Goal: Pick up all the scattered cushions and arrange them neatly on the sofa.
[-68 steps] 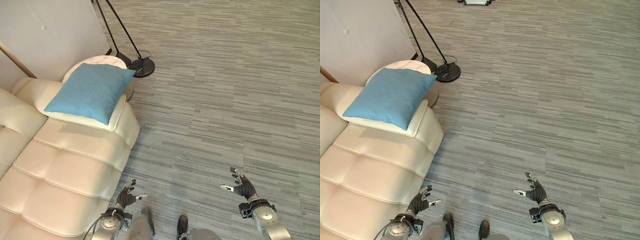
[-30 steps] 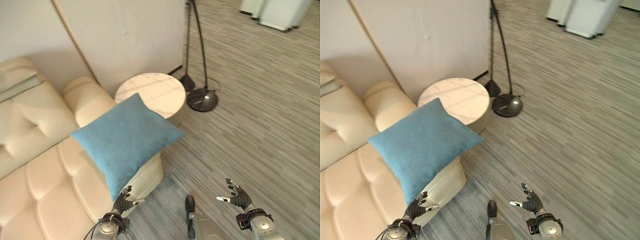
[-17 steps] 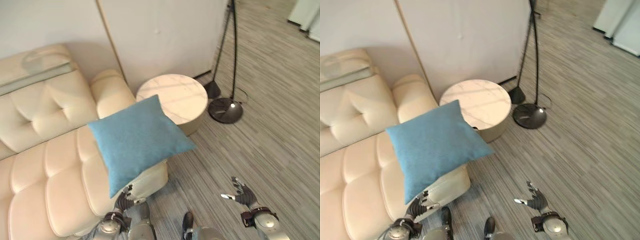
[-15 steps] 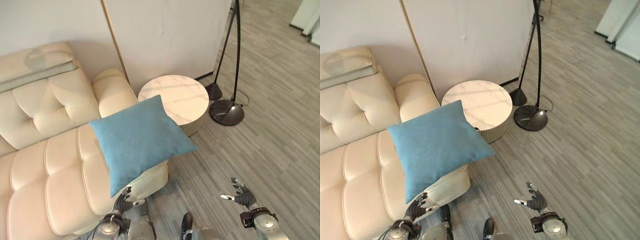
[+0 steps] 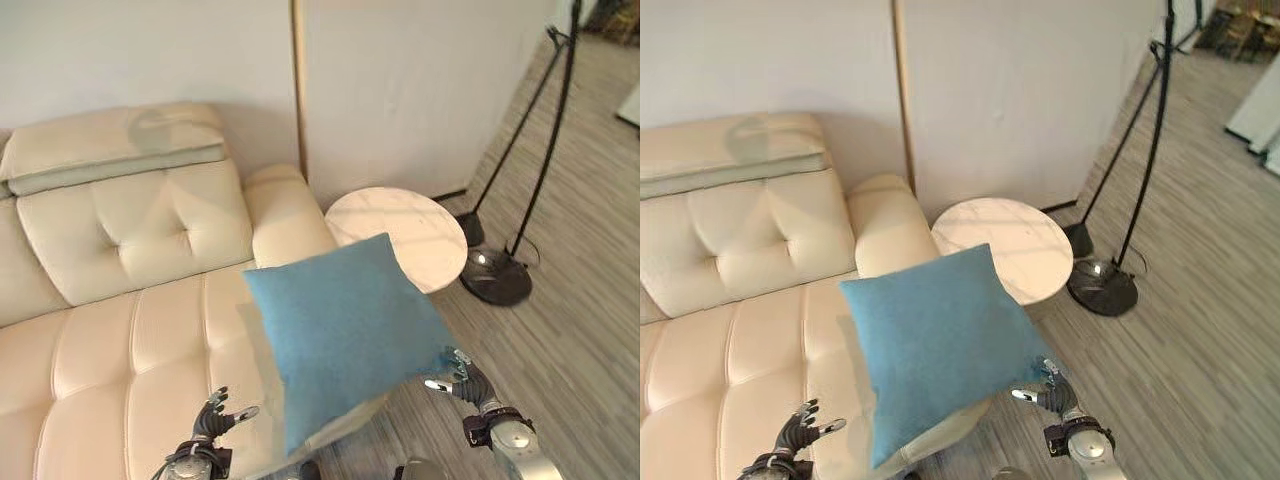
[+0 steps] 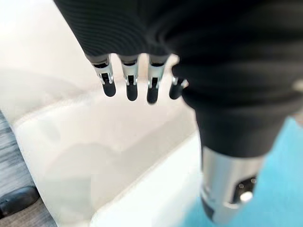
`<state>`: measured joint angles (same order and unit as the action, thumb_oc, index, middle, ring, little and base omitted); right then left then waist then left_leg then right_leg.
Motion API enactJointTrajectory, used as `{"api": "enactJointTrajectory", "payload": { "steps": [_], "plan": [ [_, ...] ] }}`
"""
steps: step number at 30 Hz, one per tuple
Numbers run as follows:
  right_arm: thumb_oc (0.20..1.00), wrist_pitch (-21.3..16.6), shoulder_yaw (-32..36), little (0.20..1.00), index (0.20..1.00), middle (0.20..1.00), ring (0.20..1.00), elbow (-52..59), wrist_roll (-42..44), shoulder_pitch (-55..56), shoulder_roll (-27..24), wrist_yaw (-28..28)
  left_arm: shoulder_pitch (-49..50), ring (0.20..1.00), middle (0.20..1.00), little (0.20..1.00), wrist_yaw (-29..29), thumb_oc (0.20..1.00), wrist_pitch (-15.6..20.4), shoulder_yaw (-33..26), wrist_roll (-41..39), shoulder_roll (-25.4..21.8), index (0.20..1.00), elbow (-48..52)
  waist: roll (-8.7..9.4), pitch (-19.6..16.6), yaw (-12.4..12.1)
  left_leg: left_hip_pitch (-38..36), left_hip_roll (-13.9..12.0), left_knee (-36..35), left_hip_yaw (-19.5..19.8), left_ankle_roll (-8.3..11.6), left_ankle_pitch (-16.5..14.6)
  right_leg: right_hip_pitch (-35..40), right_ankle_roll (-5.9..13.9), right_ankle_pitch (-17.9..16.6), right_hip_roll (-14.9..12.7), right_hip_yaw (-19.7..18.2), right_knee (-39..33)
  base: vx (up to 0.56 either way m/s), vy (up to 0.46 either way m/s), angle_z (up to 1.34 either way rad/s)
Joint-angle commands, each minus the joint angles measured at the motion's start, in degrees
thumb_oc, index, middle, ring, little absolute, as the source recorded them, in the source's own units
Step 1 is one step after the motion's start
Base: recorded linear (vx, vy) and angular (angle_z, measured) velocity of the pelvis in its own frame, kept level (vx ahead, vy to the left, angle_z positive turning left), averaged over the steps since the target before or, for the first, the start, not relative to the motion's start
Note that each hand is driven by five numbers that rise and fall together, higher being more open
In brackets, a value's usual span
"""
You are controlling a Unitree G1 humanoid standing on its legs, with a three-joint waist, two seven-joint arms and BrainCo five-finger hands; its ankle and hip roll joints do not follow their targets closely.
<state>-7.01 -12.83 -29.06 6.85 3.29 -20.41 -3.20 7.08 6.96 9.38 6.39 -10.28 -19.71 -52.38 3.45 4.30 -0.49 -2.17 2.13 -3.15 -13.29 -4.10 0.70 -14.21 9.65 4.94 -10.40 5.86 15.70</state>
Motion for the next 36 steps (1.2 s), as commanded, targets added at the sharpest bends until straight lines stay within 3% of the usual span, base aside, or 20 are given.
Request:
{"api": "enactJointTrajectory", "payload": {
  "steps": [1, 3, 8, 14, 21, 24, 26, 27, 28, 29, 36],
  "plan": [
    [1.0, -2.3, 2.2, 1.0, 1.0, 1.0, 1.0, 2.7, 0.3, -1.6, -3.1, -2.0, -1.5, 1.0, 1.0, 1.0, 0.4, 1.0, 2.2, -0.5, -1.8, -0.2, 1.0, 4.0, -0.57, 2.8, 0.4, 3.8, -2.6, 4.1, 4.5, 4.74, -1.0, 7.9, -0.48, -3.9, 2.5, 0.6, -7.3, 0.06, -0.046, 0.42],
    [1.0, -2.6, 1.9, 1.0, 1.0, 1.0, 1.0, 4.1, -0.3, -2.2, -4.2, -2.0, -1.9, 1.0, 1.0, 1.0, 0.8, 1.0, 2.4, -1.3, -1.8, -0.9, 1.0, 4.3, 0.02, 2.6, 0.1, 3.3, -2.4, 4.5, 5.5, 4.95, -1.5, 8.8, -0.38, -4.2, 2.7, -0.2, -8.3, 0.1, -0.104, 0.43],
    [1.0, -1.7, -1.0, 1.0, 1.0, 1.0, 1.0, 4.9, -0.8, -4.4, -6.5, -0.1, -2.6, 1.0, 1.0, 1.0, 0.5, 1.0, 2.2, -1.6, -2.1, -2.2, 1.0, 6.0, 0.71, 0.6, -1.4, 2.4, -2.7, 3.5, 6.9, 6.12, -1.4, 13.8, -1.23, -4.3, 3.1, 2.7, -13.8, 0.14, -0.124, 0.34],
    [1.0, -0.3, -5.4, 1.0, 1.0, 1.0, 1.0, 2.4, -1.1, -10.1, -7.3, 0.3, -6.8, 1.0, 1.0, 1.0, 1.5, 1.0, 2.0, 0.2, -4.0, -2.9, 1.0, 7.1, 1.12, 1.4, -2.2, 1.9, -3.2, 1.4, 8.5, 7.06, -0.6, 15.5, -1.91, -4.0, 3.7, 5.0, -16.4, 0.06, -0.093, 0.22],
    [1.0, 0.6, -11.4, 1.0, 1.0, 1.0, 1.0, -4.0, 1.8, -19.0, -2.6, -0.2, -15.2, 1.0, 1.0, 1.0, 3.3, 1.0, 2.1, 5.1, -6.3, -0.8, 1.0, 5.4, 0.78, 5.6, -2.3, 5.9, -4.0, 0.8, 8.7, 7.39, 0.9, 10.7, -2.47, -4.3, 4.0, 4.9, -15.6, -0.1, -0.018, 0.06],
    [1.0, 1.0, -16.6, 1.0, 1.0, 1.0, 1.0, -7.7, 4.4, -25.4, 3.7, -1.5, -23.2, 1.0, 1.0, 1.0, 5.5, 1.0, 2.9, 10.4, -10.3, 3.9, 1.0, 5.0, -0.03, 9.5, -1.8, 10.7, -4.3, 1.7, 8.8, 7.77, 2.1, 5.3, -2.96, -4.9, 4.1, 4.1, -13.9, -0.22, 0.028, -0.05],
    [1.0, 0.9, -17.6, 1.0, 1.0, 1.0, 1.0, -7.6, 5.0, -26.5, 4.8, -1.6, -24.4, 1.0, 1.0, 1.0, 5.8, 1.0, 3.2, 11.6, -11.0, 4.7, 1.0, 6.0, -0.08, 10.0, -1.7, 11.4, -4.3, 1.9, 8.9, 7.79, 2.3, 4.6, -3.03, -5.1, 4.1, 3.8, -13.7, -0.09, 0.02, 0.05],
    [0.391, 0.7, -18.7, 0.391, 0.391, 0.391, 0.391, -7.4, 6.0, -27.6, 6.0, -1.5, -25.8, 0.715, 0.715, 0.715, 6.2, 0.715, 3.7, 13.0, -11.6, 5.4, 0.715, 7.3, -0.08, 10.4, -1.6, 11.9, -4.3, 2.2, 8.8, 7.84, 2.4, 4.2, -3.02, -5.2, 4.1, 3.6, -13.5, -0.03, 0.012, 0.01],
    [0.2, 0.3, -19.4, 0.2, 0.2, 0.2, 0.2, -6.4, 7.0, -27.9, 6.8, -1.6, -26.4, 0.398, 0.398, 0.398, 6.5, 0.398, 4.1, 14.2, -11.9, 5.9, 0.398, 9.2, -0.12, 10.6, -1.5, 12.0, -4.3, 2.2, 8.7, 7.9, 2.6, 4.1, -2.99, -5.3, 4.2, 3.5, -13.5, -0.04, 0.024, -0.02],
    [0.2, -0.2, -20.4, 0.2, 0.2, 0.2, 0.2, -5.4, 8.3, -28.1, 7.6, -1.2, -27.1, 0.216, 0.216, 0.216, 6.4, 0.216, 4.6, 15.4, -12.3, 6.3, 0.216, 11.2, -0.04, 10.8, -1.3, 12.0, -4.4, 2.2, 8.5, 7.92, 2.6, 4.0, -2.95, -5.3, 4.2, 3.2, -13.5, 0.0, 0.0, 0.0],
    [0.2, -3.1, -21.6, 0.2, 0.2, 0.2, 0.2, 7.7, 11.2, -24.8, 5.7, 0.7, -25.2, 0.2, 0.2, 0.2, 5.7, 0.2, 6.5, 18.6, -12.7, 5.9, 0.2, 25.1, 0.22, 8.9, 0.2, 10.3, -4.4, 0.9, 7.1, 7.69, 2.2, 5.0, -2.45, -5.5, 4.1, 1.9, -14.3, 0.03, 0.034, -0.03]
  ]
}}
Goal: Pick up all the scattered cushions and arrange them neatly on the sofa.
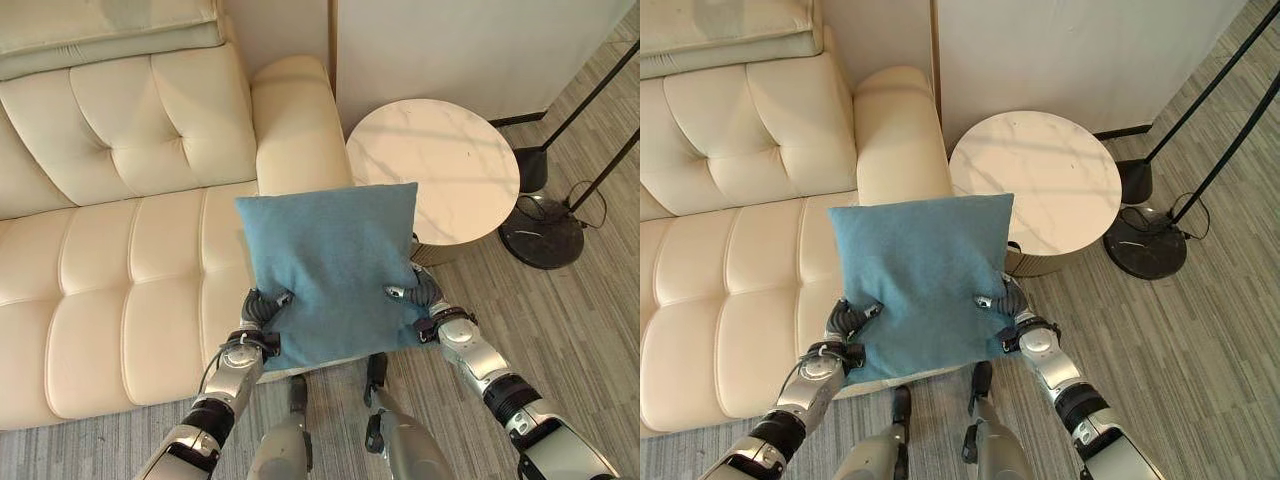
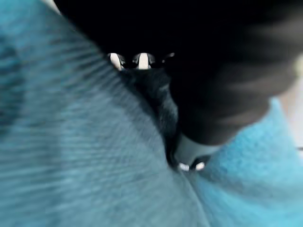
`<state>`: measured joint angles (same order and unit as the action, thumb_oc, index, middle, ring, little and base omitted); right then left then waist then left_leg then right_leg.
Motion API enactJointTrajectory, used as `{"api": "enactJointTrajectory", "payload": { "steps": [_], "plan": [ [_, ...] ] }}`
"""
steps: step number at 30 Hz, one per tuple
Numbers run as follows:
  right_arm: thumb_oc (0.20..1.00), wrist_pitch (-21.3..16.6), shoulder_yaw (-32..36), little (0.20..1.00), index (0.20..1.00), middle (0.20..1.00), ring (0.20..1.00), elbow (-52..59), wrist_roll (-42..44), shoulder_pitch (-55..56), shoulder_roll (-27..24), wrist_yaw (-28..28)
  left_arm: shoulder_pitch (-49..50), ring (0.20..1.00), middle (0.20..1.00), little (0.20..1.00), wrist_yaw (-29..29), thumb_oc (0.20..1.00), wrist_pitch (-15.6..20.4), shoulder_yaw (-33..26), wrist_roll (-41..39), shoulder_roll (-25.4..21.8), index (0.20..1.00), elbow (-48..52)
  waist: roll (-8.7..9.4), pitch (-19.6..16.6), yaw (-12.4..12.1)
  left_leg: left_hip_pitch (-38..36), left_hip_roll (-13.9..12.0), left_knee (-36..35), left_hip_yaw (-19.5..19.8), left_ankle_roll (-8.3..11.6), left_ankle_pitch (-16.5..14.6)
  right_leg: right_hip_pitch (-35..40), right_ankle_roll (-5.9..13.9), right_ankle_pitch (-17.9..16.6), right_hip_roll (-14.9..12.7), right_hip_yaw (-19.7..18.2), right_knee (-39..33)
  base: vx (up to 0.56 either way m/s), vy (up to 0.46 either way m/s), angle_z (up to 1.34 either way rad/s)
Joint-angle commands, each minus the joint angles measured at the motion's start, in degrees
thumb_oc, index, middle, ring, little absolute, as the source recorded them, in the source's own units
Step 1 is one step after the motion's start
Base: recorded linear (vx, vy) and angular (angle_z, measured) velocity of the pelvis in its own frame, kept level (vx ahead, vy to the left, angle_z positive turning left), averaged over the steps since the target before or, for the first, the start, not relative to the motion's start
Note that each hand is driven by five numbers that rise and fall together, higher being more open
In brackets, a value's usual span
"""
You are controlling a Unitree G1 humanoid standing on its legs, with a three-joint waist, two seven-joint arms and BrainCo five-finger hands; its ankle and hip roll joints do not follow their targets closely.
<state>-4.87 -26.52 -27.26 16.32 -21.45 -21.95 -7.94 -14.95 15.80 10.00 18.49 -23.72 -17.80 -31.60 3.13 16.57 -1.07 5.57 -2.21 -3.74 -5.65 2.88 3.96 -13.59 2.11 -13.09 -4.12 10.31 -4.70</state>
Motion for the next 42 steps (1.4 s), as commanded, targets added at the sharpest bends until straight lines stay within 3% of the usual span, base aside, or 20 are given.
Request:
{"api": "enactJointTrajectory", "payload": {
  "steps": [1, 8, 12, 14, 15, 16, 17, 19, 21, 22, 23, 24, 25, 26, 29, 30, 32, 34, 36, 42],
  "plan": [
    [0.2, -5.8, -6.9, 0.2, 0.2, 0.2, 0.2, 8.8, 2.1, 1.6, 6.3, 5.5, -1.8, 0.2, 0.2, 0.2, -3.4, 0.2, 6.2, 6.3, 0.5, 3.6, 0.2, 6.7, 0.57, -4.0, 1.0, 1.7, 0.0, 1.3, -0.8, 0.56, -1.4, 5.0, 5.21, 12.6, -2.2, -2.8, 6.0, 0.07, 0.052, -0.11],
    [0.2, -8.8, -0.2, 0.2, 0.2, 0.2, 0.2, 27.7, 5.4, 13.0, 1.2, 8.5, 7.2, 0.2, 0.2, 0.2, -5.6, 0.2, 7.2, 3.5, 1.2, -0.2, 0.2, 23.5, 0.43, -7.9, 2.9, -3.5, 0.9, 1.3, -2.1, -0.76, -4.1, 8.9, 6.14, 12.7, -2.3, -4.6, 5.8, 0.07, 0.07, -0.18],
    [0.2, -9.9, 1.5, 0.2, 0.2, 0.2, 0.2, 33.5, 6.8, 16.7, 0.7, 9.8, 10.2, 0.2, 0.2, 0.2, -6.3, 0.2, 7.5, 2.6, 2.1, -1.5, 0.2, 28.1, 0.37, -9.1, 3.5, -5.1, 1.3, 1.4, -2.9, -1.29, -5.0, 9.3, 6.72, 12.3, -2.3, -5.8, 6.2, -0.03, 0.099, -0.24],
    [0.2, -10.9, 0.6, 0.2, 0.2, 0.2, 0.2, 37.5, 5.2, 15.3, 0.7, 9.5, 11.6, 0.2, 0.2, 0.2, -5.2, 0.2, 8.2, 2.1, 3.7, -2.5, 0.2, 31.3, 0.29, -8.3, 3.6, -5.5, 1.4, 0.8, -4.0, -2.3, -4.7, 5.8, 8.56, 10.3, -2.0, -8.3, 10.8, -0.29, 0.087, -0.67],
    [0.2, -11.5, 0.4, 0.2, 0.2, 0.2, 0.2, 38.7, 3.1, 13.8, 0.5, 8.8, 11.0, 0.2, 0.2, 0.2, -5.3, 0.2, 8.3, 2.2, 4.1, -3.2, 0.2, 32.4, 0.07, -7.3, 2.9, -4.0, 0.4, 1.4, -3.8, -2.59, -3.4, 5.2, 8.42, 12.4, -0.9, -8.9, 15.5, -0.28, -0.01, -0.82],
    [0.2, -11.5, 0.4, 0.2, 0.2, 0.2, 0.2, 38.7, 3.1, 13.8, 0.5, 8.8, 11.0, 0.2, 0.2, 0.2, -5.3, 0.2, 8.3, 2.2, 4.1, -3.2, 0.2, 32.4, 0.07, -7.3, 2.9, -4.0, 0.4, 1.4, -3.8, -2.59, -3.4, 5.2, 8.42, 12.4, -0.9, -8.9, 15.5, -0.37, -0.044, -0.52],
    [0.2, -11.9, 0.7, 0.2, 0.2, 0.2, 0.2, 39.0, 2.1, 12.6, 0.2, 8.5, 10.4, 0.2, 0.2, 0.2, -5.7, 0.2, 8.2, 2.5, 4.6, -3.9, 0.2, 32.7, -0.05, -6.7, 2.5, -2.2, 0.0, 2.7, -2.8, -2.59, -2.4, 6.0, 7.36, 15.8, 0.0, -9.1, 21.5, -0.25, -0.07, 0.08],
    [0.2, -12.2, 1.5, 0.2, 0.2, 0.2, 0.2, 38.0, 0.9, 11.7, -0.1, 7.5, 9.6, 0.2, 0.2, 0.2, -6.1, 0.2, 8.1, 3.2, 4.5, -4.1, 0.2, 31.8, -0.03, -8.1, 1.1, 1.3, 0.1, 3.5, 0.0, -2.22, -0.1, 9.7, 5.96, 19.4, 3.1, -10.7, 26.6, -0.32, -0.173, 0.79],
    [0.2, -12.2, 2.2, 0.2, 0.2, 0.2, 0.2, 38.4, 0.1, 11.5, -0.8, 7.4, 9.5, 0.2, 0.2, 0.2, -6.5, 0.2, 7.8, 3.2, 5.1, -4.4, 0.2, 32.1, 0.86, -8.7, -0.7, 4.5, 0.9, 3.9, 1.9, -1.08, 1.8, 15.0, 3.65, 23.7, 4.6, -11.4, 20.8, -0.22, -0.204, 1.0],
    [0.2, -12.2, 2.3, 0.2, 0.2, 0.2, 0.2, 38.1, 0.0, 10.9, -1.1, 7.3, 9.3, 0.2, 0.2, 0.2, -6.6, 0.2, 7.8, 2.9, 5.4, -4.7, 0.2, 31.7, 0.89, -8.5, -1.4, 6.3, 0.7, 4.3, 2.7, 0.42, 3.3, 15.2, 2.81, 24.2, 5.2, -11.0, 19.0, -0.37, -0.271, 1.0],
    [0.2, -12.3, 2.6, 0.2, 0.2, 0.2, 0.2, 38.3, 0.0, 10.5, -1.9, 7.0, 9.9, 0.2, 0.2, 0.2, -7.1, 0.2, 7.8, 2.5, 5.3, -4.7, 0.2, 32.1, 0.67, -8.1, -2.5, 9.6, 0.7, 4.6, 3.1, 2.25, 5.2, 17.2, 1.18, 24.7, 6.3, -11.0, 11.8, -0.53, -0.281, 1.36],
    [0.2, -12.4, 3.3, 0.2, 0.2, 0.2, 0.2, 38.1, -0.8, 10.8, -3.1, 6.8, 10.1, 0.2, 0.2, 0.2, -7.4, 0.2, 7.5, 2.7, 5.2, -4.2, 0.2, 31.7, -0.23, -6.8, -2.2, 12.3, 0.2, 5.7, 3.1, 4.57, 7.0, 16.8, 0.64, 23.4, 7.1, -9.6, 9.3, -0.56, -0.192, 1.28],
    [0.2, -12.2, 3.8, 0.2, 0.2, 0.2, 0.2, 37.7, -1.4, 11.2, -3.7, 6.3, 10.0, 0.2, 0.2, 0.2, -7.6, 0.2, 7.5, 2.9, 5.0, -3.8, 0.2, 31.4, -0.41, -6.3, -1.5, 12.2, -0.3, 6.2, 0.2, 4.16, 6.4, 16.3, 0.75, 22.7, 6.4, -8.1, 8.7, -0.52, -0.026, 1.75],
    [0.2, -12.0, 4.3, 0.2, 0.2, 0.2, 0.2, 37.6, -1.4, 12.4, -4.1, 6.5, 10.4, 0.2, 0.2, 0.2, -9.0, 0.2, 7.5, 3.2, 4.5, -3.6, 0.2, 31.8, -0.48, -6.4, -0.3, 10.8, -1.2, 8.7, -3.5, 2.15, 3.5, 15.4, 1.15, 21.4, 4.9, -5.5, 7.8, -0.39, 0.06, 1.58],
    [0.2, -11.9, 5.4, 0.2, 0.2, 0.2, 0.2, 37.9, 0.1, 15.7, -4.1, 7.3, 10.3, 0.2, 0.2, 0.2, -9.7, 0.2, 7.4, 3.7, 3.9, -3.3, 0.2, 31.8, 0.55, -6.9, 1.6, 8.6, -1.0, 14.9, -4.0, 0.5, -2.8, 14.5, 1.25, 20.1, 2.4, -2.6, 7.5, -0.21, 0.048, 0.99],
    [0.2, -11.9, 5.4, 0.2, 0.2, 0.2, 0.2, 37.9, 0.1, 15.7, -4.1, 7.3, 10.3, 0.2, 0.2, 0.2, -9.7, 0.2, 7.4, 3.7, 3.9, -3.3, 0.2, 31.8, 0.47, -7.1, 1.7, 8.9, -1.0, 15.0, -3.9, 0.49, -2.6, 14.3, 1.23, 19.9, 2.4, -2.4, 7.5, -0.12, 0.056, 0.7],
    [0.2, -11.8, 6.9, 0.2, 0.2, 0.2, 0.2, 37.5, 1.3, 18.3, -4.0, 7.9, 9.3, 0.2, 0.2, 0.2, -10.4, 0.2, 7.2, 5.4, 3.6, -2.9, 0.2, 31.2, 0.63, -7.9, 3.7, 5.2, -2.5, 16.1, -5.8, 0.63, -5.8, 14.4, 1.32, 19.8, 0.6, 1.2, 7.1, -0.06, 0.12, 0.83],
    [0.2, -11.6, 8.0, 0.2, 0.2, 0.2, 0.2, 37.8, 1.4, 20.1, -3.7, 8.4, 8.9, 0.2, 0.2, 0.2, -11.1, 0.2, 6.7, 6.2, 3.8, -2.8, 0.2, 31.0, -0.1, -8.7, 5.0, 1.9, -3.5, 12.1, -7.9, 0.95, -5.3, 14.7, 1.73, 19.7, 0.1, 3.5, 7.1, 0.04, 0.145, 0.95],
    [0.2, -11.3, 7.7, 0.2, 0.2, 0.2, 0.2, 37.4, 1.4, 19.8, -3.3, 8.0, 8.7, 0.2, 0.2, 0.2, -10.9, 0.2, 6.4, 6.4, 4.0, -3.1, 0.2, 30.7, -0.15, -8.7, 5.4, 1.2, -3.0, 10.3, -7.5, 1.08, -4.9, 14.7, 2.15, 19.3, -0.5, 4.5, 7.1, 0.06, 0.148, 1.09],
    [0.2, -10.5, 5.8, 0.2, 0.2, 0.2, 0.2, 37.2, 2.3, 18.7, -1.6, 9.0, 10.0, 0.2, 0.2, 0.2, -11.8, 0.2, 6.0, 5.2, 4.3, -5.0, 0.2, 31.9, 1.04, -9.1, 3.9, 0.1, -0.7, 8.1, -7.7, -0.64, -5.9, 14.8, 3.91, 18.1, -2.3, 3.2, 7.6, 0.09, 0.154, 0.13]
  ]
}}
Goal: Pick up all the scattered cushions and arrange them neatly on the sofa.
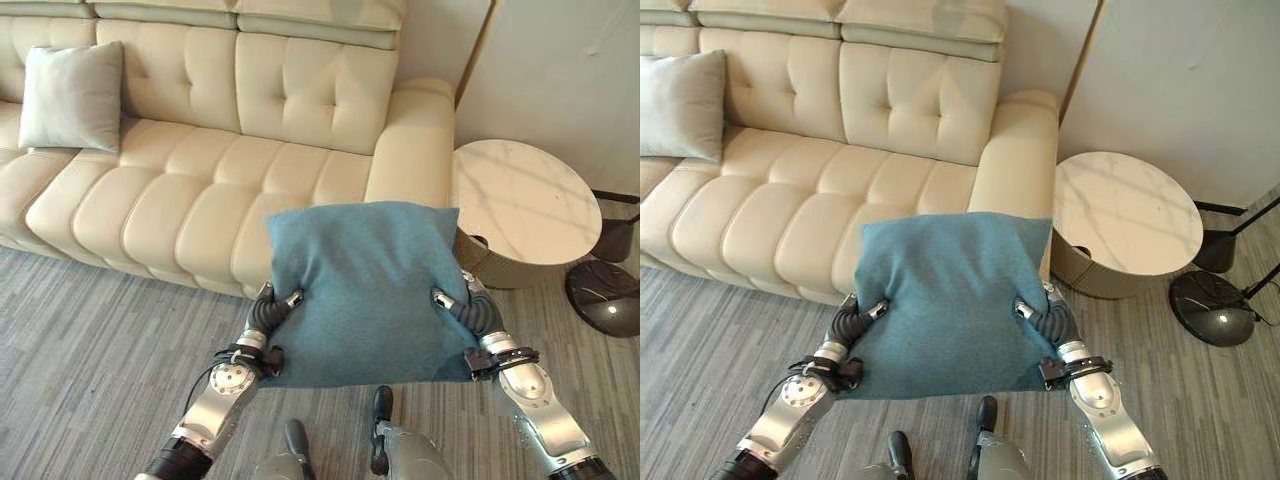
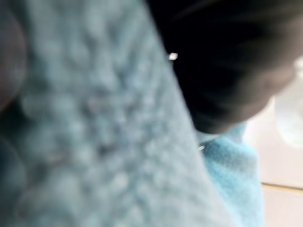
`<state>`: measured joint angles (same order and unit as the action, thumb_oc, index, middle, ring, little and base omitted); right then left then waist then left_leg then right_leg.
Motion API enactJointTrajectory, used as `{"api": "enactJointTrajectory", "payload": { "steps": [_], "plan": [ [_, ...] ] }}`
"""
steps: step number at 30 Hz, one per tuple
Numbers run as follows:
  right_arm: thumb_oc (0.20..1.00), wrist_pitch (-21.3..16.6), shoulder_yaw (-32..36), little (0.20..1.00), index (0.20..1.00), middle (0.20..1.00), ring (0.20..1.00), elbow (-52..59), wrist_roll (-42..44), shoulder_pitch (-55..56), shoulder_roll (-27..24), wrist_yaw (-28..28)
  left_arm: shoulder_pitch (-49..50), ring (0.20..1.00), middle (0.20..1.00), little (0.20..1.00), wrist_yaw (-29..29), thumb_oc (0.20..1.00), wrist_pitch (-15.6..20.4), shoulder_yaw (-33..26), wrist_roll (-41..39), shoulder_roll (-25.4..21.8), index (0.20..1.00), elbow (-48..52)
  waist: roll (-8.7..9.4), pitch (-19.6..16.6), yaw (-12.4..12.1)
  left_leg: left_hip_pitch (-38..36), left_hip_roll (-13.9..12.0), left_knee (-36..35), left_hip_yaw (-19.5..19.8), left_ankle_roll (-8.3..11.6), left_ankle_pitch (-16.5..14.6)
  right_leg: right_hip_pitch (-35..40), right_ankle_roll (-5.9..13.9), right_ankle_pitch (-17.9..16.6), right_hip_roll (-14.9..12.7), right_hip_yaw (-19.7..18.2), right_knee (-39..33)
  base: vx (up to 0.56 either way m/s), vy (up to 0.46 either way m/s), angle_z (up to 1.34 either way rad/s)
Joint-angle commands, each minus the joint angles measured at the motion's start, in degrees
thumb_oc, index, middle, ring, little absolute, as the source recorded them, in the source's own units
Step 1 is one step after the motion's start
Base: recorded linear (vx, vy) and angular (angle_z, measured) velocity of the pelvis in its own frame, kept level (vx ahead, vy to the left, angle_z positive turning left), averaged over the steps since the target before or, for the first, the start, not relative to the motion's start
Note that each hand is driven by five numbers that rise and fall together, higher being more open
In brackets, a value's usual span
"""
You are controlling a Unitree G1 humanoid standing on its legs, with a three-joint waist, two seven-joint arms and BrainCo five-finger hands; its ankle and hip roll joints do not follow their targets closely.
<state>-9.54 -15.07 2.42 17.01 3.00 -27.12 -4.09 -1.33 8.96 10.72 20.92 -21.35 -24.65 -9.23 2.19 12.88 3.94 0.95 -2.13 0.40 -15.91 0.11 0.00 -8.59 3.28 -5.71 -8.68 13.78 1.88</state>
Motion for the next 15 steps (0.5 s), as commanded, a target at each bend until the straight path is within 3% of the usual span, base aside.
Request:
{"api": "enactJointTrajectory", "payload": {
  "steps": [1, 6, 9, 12, 15],
  "plan": [
    [0.2, -5.9, -5.7, 0.2, 0.2, 0.2, 0.2, 7.5, 1.6, -5.8, 3.6, 5.2, -3.6, 0.2, 0.2, 0.2, -5.0, 0.2, 5.3, 2.8, 1.9, 1.9, 0.2, 9.6, 1.98, -5.5, -1.1, 4.9, -0.8, 3.9, 2.6, 2.09, -1.7, 9.6, 2.72, 10.5, 2.3, -0.3, 1.0, 0.04, 0.096, -0.01],
    [0.2, -5.3, -8.0, 0.2, 0.2, 0.2, 0.2, 7.0, 1.6, -8.0, 5.2, 6.4, -3.3, 0.2, 0.2, 0.2, -4.9, 0.2, 5.4, 1.6, 2.1, 1.1, 0.2, 10.0, 2.35, -5.4, -2.5, 4.2, 1.4, 4.3, 2.1, 0.08, -3.9, 8.2, 4.95, 10.0, -0.3, -1.9, 4.9, 0.09, 0.229, -0.09],
    [0.2, -5.3, -8.4, 0.2, 0.2, 0.2, 0.2, 6.7, 1.3, -8.4, 5.8, 6.4, -3.7, 0.2, 0.2, 0.2, -4.7, 0.2, 5.4, 1.5, 2.2, 0.8, 0.2, 10.0, 2.15, -4.9, -2.6, 3.5, 2.5, 4.1, 2.4, -1.4, -4.5, 4.9, 5.88, 8.2, -1.5, -3.7, 13.0, 0.06, 0.193, -0.2],
    [0.2, -5.4, -8.4, 0.2, 0.2, 0.2, 0.2, 6.7, 1.2, -8.3, 5.7, 6.4, -4.5, 0.2, 0.2, 0.2, -4.3, 0.2, 5.6, 1.8, 2.5, 1.5, 0.2, 8.4, 1.65, -4.0, -1.8, 2.0, 3.5, 4.1, 4.1, -2.16, -5.2, 0.8, 5.39, 8.0, 0.8, -7.7, 18.9, 0.1, 0.114, -0.1],
    [0.2, -5.4, -8.4, 0.2, 0.2, 0.2, 0.2, 6.8, 1.6, -8.6, 5.3, 6.6, -4.3, 0.2, 0.2, 0.2, -4.6, 0.2, 5.8, 1.8, 2.6, 1.5, 0.2, 8.7, 1.04, -3.3, -1.2, 0.2, 4.3, 3.5, 4.8, -2.52, -5.9, -2.7, 4.28, 8.3, 2.6, -7.1, 17.9, 0.14, 0.052, 0.21]
  ]
}}
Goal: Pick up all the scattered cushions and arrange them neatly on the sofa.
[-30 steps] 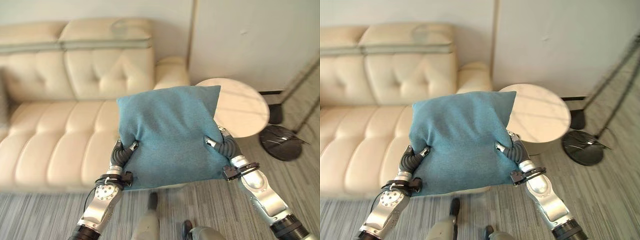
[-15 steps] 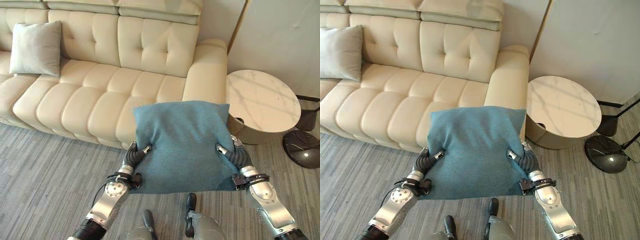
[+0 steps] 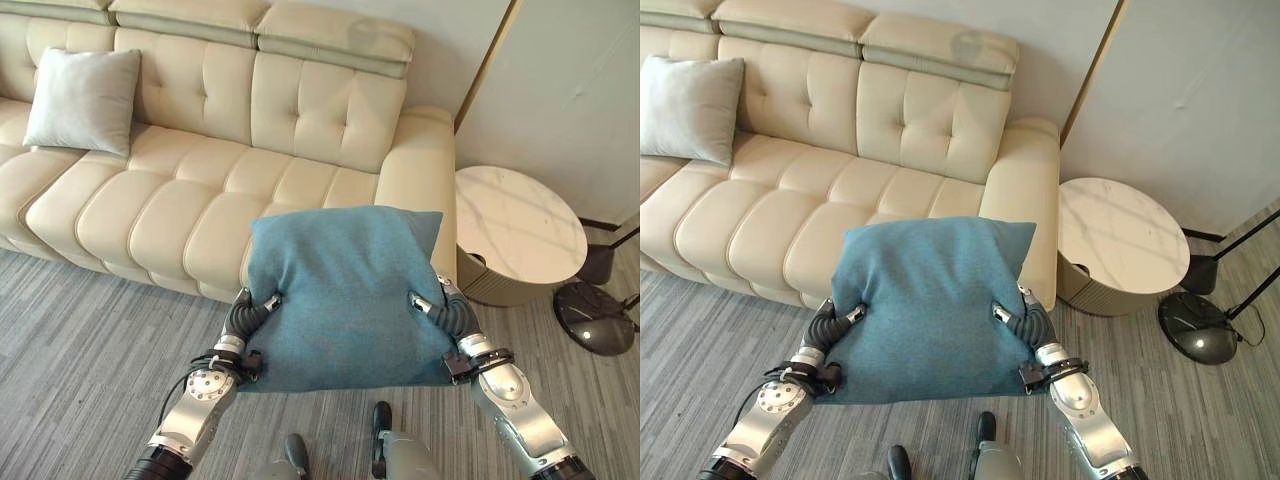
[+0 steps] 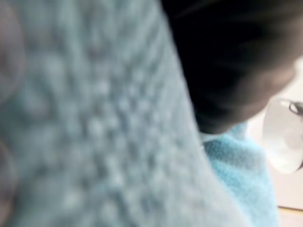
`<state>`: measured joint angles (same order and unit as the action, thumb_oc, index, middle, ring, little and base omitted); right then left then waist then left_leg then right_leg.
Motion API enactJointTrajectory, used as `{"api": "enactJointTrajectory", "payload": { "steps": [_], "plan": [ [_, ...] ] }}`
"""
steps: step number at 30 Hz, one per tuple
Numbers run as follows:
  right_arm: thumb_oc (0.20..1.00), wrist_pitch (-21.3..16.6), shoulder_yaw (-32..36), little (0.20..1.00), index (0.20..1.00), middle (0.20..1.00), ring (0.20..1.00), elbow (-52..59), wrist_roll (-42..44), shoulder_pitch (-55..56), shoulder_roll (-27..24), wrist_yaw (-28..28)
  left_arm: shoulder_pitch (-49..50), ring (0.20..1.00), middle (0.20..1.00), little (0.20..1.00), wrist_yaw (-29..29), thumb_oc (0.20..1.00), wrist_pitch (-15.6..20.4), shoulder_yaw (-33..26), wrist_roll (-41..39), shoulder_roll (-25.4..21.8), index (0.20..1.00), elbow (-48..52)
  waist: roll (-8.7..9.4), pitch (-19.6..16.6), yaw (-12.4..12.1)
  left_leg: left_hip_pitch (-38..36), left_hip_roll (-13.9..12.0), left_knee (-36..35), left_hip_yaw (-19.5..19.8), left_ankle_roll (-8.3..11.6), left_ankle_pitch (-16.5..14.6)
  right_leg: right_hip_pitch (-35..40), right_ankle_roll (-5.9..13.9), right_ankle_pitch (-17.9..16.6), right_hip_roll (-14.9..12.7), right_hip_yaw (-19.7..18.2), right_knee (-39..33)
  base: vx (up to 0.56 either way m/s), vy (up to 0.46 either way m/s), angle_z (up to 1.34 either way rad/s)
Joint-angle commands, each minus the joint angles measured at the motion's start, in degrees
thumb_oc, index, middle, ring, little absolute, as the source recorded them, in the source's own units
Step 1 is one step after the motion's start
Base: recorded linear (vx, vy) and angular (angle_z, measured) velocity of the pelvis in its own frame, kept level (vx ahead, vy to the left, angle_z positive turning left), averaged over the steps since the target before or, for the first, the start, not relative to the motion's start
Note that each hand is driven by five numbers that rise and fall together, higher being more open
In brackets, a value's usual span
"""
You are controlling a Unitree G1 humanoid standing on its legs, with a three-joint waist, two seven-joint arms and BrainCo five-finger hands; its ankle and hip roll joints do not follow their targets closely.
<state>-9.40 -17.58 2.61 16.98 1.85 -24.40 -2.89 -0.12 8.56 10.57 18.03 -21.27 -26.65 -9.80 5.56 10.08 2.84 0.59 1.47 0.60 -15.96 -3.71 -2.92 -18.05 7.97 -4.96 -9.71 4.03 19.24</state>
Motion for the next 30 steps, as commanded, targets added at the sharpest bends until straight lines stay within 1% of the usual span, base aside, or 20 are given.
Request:
{"api": "enactJointTrajectory", "payload": {
  "steps": [1, 3, 7, 9, 10, 11, 12, 14, 15, 17, 18, 19, 21, 22, 23, 24, 25, 27, 28, 30],
  "plan": [
    [0.2, -5.6, -5.8, 0.2, 0.2, 0.2, 0.2, 6.7, 2.1, -7.4, 2.4, 5.4, -5.4, 0.2, 0.2, 0.2, -4.4, 0.2, 6.0, 4.7, 2.3, 3.4, 0.2, 9.4, -2.49, -0.2, 0.1, -0.1, 1.0, 3.0, 5.3, 1.31, -3.2, 5.3, -0.58, 7.5, 4.2, 3.4, -0.2, 0.15, 0.027, 0.13],
    [0.2, -5.6, -5.7, 0.2, 0.2, 0.2, 0.2, 6.5, 2.6, -7.4, 2.3, 5.6, -5.3, 0.2, 0.2, 0.2, -4.5, 0.2, 5.9, 4.6, 2.2, 3.5, 0.2, 9.4, -2.6, 0.4, 0.7, -1.4, 1.6, 2.9, 6.0, 1.25, -4.0, 3.4, -0.56, 6.6, 4.7, 4.5, -1.8, 0.16, 0.031, 0.24],
    [0.2, -5.8, -5.4, 0.2, 0.2, 0.2, 0.2, 6.0, 4.0, -6.6, 2.0, 6.1, -5.2, 0.2, 0.2, 0.2, -4.4, 0.2, 6.1, 4.3, 2.3, 4.6, 0.2, 8.5, -2.76, 1.2, 2.1, -4.2, 3.2, 3.1, 7.5, 1.48, -5.8, -0.1, 0.16, 4.2, 4.9, 7.7, -5.8, 0.23, -0.002, 0.23],
    [0.2, -5.8, -5.4, 0.2, 0.2, 0.2, 0.2, 5.4, 4.1, -6.2, 1.9, 6.2, -5.5, 0.2, 0.2, 0.2, -4.1, 0.2, 6.2, 4.5, 2.5, 4.9, 0.2, 8.2, -2.75, 1.1, 2.7, -4.7, 3.6, 3.2, 7.8, 1.59, -6.1, -0.5, 0.29, 3.8, 4.9, 7.8, -6.7, 0.25, -0.053, 0.31],
    [0.2, -5.9, -4.2, 0.2, 0.2, 0.2, 0.2, 6.0, 4.8, -3.9, 1.4, 6.4, -4.9, 0.2, 0.2, 0.2, -5.1, 0.2, 5.9, 5.3, 2.7, 5.6, 0.2, 8.4, -2.88, 0.2, 3.4, -6.2, 4.1, 4.0, 8.9, 2.08, -7.8, 1.6, -0.55, 4.1, 5.4, 6.5, -8.7, 0.33, -0.091, 0.51],
    [0.2, -5.9, -3.8, 0.2, 0.2, 0.2, 0.2, 5.8, 4.8, -3.3, 1.1, 6.5, -5.0, 0.2, 0.2, 0.2, -5.1, 0.2, 6.0, 5.4, 2.7, 5.9, 0.2, 8.2, -2.81, -0.4, 3.6, -6.4, 4.3, 4.5, 9.1, 2.48, -8.2, 2.1, -0.9, 3.6, 5.4, 6.2, -9.0, 0.43, -0.122, 0.73],
    [0.2, -6.1, -3.1, 0.2, 0.2, 0.2, 0.2, 5.9, 4.5, -2.8, 0.5, 6.4, -4.8, 0.2, 0.2, 0.2, -5.4, 0.2, 6.1, 5.6, 2.5, 6.1, 0.2, 8.4, -3.16, -0.9, 3.7, -6.6, 4.2, 5.4, 8.8, 3.25, -8.6, 3.0, -1.24, 3.6, 5.1, 7.0, -9.6, 0.3, -0.109, 0.81],
    [0.2, -6.3, -2.1, 0.2, 0.2, 0.2, 0.2, 5.5, 4.0, -2.0, -0.4, 6.1, -5.1, 0.2, 0.2, 0.2, -5.8, 0.2, 6.0, 6.4, 2.7, 6.4, 0.2, 8.1, -3.77, -1.7, 4.4, -6.1, 3.0, 8.9, 7.4, 5.45, -7.7, 5.9, -1.68, 3.5, 5.0, 9.0, -11.5, 0.27, -0.105, 0.71],
    [0.2, -6.3, -1.6, 0.2, 0.2, 0.2, 0.2, 4.9, 3.9, -1.9, -0.7, 5.8, -5.5, 0.2, 0.2, 0.2, -5.6, 0.2, 6.0, 6.6, 2.7, 6.7, 0.2, 7.8, -4.04, -1.8, 4.8, -5.2, 2.0, 12.5, 6.3, 6.98, -6.1, 7.3, -2.06, 3.7, 5.2, 9.4, -12.2, 0.21, -0.095, 0.43],
    [0.2, -6.3, -0.8, 0.2, 0.2, 0.2, 0.2, 4.8, 3.9, -1.4, -1.2, 5.4, -5.6, 0.2, 0.2, 0.2, -5.3, 0.2, 5.9, 6.5, 2.3, 7.0, 0.2, 7.1, -3.8, -1.9, 5.1, -3.3, 0.0, 18.2, 3.6, 9.16, -3.1, 9.9, -2.85, 4.7, 5.5, 9.6, -13.9, 0.18, -0.088, 0.09],
    [0.2, -6.2, -0.4, 0.2, 0.2, 0.2, 0.2, 4.9, 3.9, -0.9, -1.6, 5.4, -5.7, 0.2, 0.2, 0.2, -5.6, 0.2, 5.8, 6.6, 1.8, 7.2, 0.2, 6.8, -3.67, -2.0, 5.2, -2.8, -1.6, 18.7, 1.7, 9.24, -2.7, 11.1, -3.2, 5.5, 5.6, 9.6, -14.4, 0.16, -0.053, -0.1],
    [0.2, -6.1, -0.1, 0.2, 0.2, 0.2, 0.2, 4.8, 3.6, -0.7, -1.9, 5.3, -5.8, 0.2, 0.2, 0.2, -5.6, 0.2, 5.6, 6.6, 1.7, 7.4, 0.2, 6.5, -3.47, -2.1, 5.3, -2.2, -2.8, 18.3, 0.4, 8.82, -2.9, 11.9, -3.33, 6.1, 5.5, 9.5, -14.7, 0.17, -0.017, -0.21],
    [0.2, -6.0, 0.9, 0.2, 0.2, 0.2, 0.2, 5.1, 3.1, 0.3, -2.1, 5.2, -5.8, 0.2, 0.2, 0.2, -6.1, 0.2, 5.1, 6.4, 2.2, 7.3, 0.2, 6.2, -2.63, -2.4, 5.2, -0.4, -4.9, 14.3, -1.5, 7.66, -5.2, 13.4, -2.95, 7.3, 5.2, 8.3, -15.4, 0.21, 0.015, -0.22],
    [0.2, -6.0, 1.2, 0.2, 0.2, 0.2, 0.2, 5.1, 2.9, 0.6, -2.0, 5.2, -5.7, 0.2, 0.2, 0.2, -6.2, 0.2, 5.1, 6.4, 2.3, 7.1, 0.2, 6.3, -2.2, -2.5, 5.1, 0.7, -5.6, 13.3, -1.5, 7.53, -5.0, 13.7, -2.92, 7.6, 4.9, 7.9, -15.5, 0.14, 0.017, -0.28],
    [0.2, -6.0, 1.2, 0.2, 0.2, 0.2, 0.2, 5.1, 2.9, 0.6, -1.9, 5.2, -5.7, 0.2, 0.2, 0.2, -6.2, 0.2, 5.1, 6.4, 2.3, 7.1, 0.2, 6.3, -2.08, -2.7, 5.1, 0.8, -5.4, 13.1, -1.6, 7.47, -4.7, 13.5, -2.94, 7.4, 4.8, 7.8, -15.6, 0.09, 0.013, -0.35],
    [0.2, -6.1, 1.3, 0.2, 0.2, 0.2, 0.2, 5.1, 2.7, 0.8, -1.9, 5.1, -5.5, 0.2, 0.2, 0.2, -6.2, 0.2, 5.0, 6.2, 2.3, 6.8, 0.2, 6.5, -1.71, -2.7, 4.9, 2.1, -6.3, 12.0, -1.0, 7.61, -3.6, 14.1, -2.91, 7.8, 4.8, 7.3, -15.9, 0.21, 0.043, -0.54],
    [0.2, -6.0, 1.4, 0.2, 0.2, 0.2, 0.2, 4.7, 2.4, 1.2, -1.7, 4.9, -4.6, 0.2, 0.2, 0.2, -6.2, 0.2, 4.7, 5.8, 2.4, 6.2, 0.2, 7.1, -1.38, -2.7, 4.3, 4.1, -8.5, 9.6, 1.1, 8.5, -0.3, 15.4, -3.04, 8.8, 5.2, 5.6, -15.9, 0.29, 0.066, -0.47],
    [0.2, -6.0, 1.4, 0.2, 0.2, 0.2, 0.2, 4.1, 2.3, 1.5, -1.4, 4.9, -3.8, 0.2, 0.2, 0.2, -6.0, 0.2, 4.6, 5.2, 2.5, 5.8, 0.2, 7.2, -1.55, -2.7, 3.5, 4.9, -10.2, 6.0, 4.1, 9.59, 3.4, 16.5, -3.26, 9.8, 5.6, 3.8, -15.3, 0.24, 0.083, -0.68],
    [0.2, -6.0, 1.4, 0.2, 0.2, 0.2, 0.2, 4.1, 2.3, 1.5, -1.4, 4.9, -3.8, 0.2, 0.2, 0.2, -6.0, 0.2, 4.6, 5.2, 2.5, 5.8, 0.2, 7.2, -1.53, -2.8, 3.5, 5.0, -10.1, 5.7, 4.0, 9.59, 3.7, 16.3, -3.3, 9.6, 5.6, 3.7, -15.4, 0.17, 0.09, -0.83],
    [0.2, -6.0, 1.1, 0.2, 0.2, 0.2, 0.2, 2.9, 2.1, 1.1, -1.0, 4.5, -3.7, 0.2, 0.2, 0.2, -4.9, 0.2, 4.9, 4.4, 2.2, 5.7, 0.2, 7.0, -1.84, -3.0, 2.8, 6.3, -11.9, 2.7, 7.6, 10.5, 6.8, 17.5, -3.26, 10.9, 5.9, 1.5, -14.6, 0.28, 0.168, -0.57]
  ]
}}
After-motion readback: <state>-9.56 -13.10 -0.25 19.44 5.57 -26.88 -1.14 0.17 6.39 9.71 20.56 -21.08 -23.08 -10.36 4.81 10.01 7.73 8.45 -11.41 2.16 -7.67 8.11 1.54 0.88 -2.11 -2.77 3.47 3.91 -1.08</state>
